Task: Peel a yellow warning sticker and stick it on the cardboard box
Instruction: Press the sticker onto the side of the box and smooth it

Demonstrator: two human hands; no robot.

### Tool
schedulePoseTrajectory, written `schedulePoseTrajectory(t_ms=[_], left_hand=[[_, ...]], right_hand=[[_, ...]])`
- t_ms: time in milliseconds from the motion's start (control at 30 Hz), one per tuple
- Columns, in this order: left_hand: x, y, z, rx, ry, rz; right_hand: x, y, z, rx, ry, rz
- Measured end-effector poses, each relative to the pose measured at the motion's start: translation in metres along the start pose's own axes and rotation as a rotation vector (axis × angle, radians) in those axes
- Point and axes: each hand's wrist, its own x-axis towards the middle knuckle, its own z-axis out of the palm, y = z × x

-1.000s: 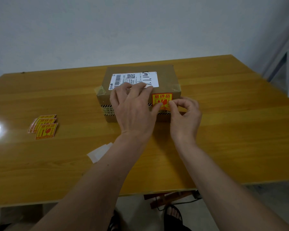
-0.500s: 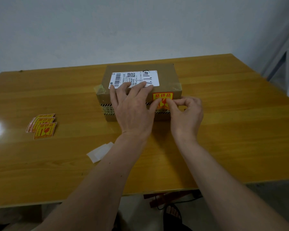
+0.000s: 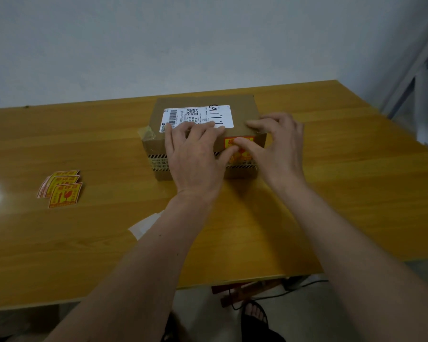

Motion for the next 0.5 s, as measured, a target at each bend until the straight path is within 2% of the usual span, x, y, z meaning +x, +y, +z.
schedulePoseTrajectory(t_ms=[200,333,500], left_hand=[[0.007,-0.005,-0.002,-0.053,-0.007,-0.002],[0.006,-0.005,-0.003,-0.048,-0.038,0.015],[0.006,-0.004,-0.004,0.010,-0.103,0.039]], right_hand=[[0.009,0.014,-0.009,0.157,-0.087,-0.022],[0.008,0.017,-0.004,0.271,-0.069,0.004],[0.001,0.013,0.005,0.204,-0.071,-0.043]])
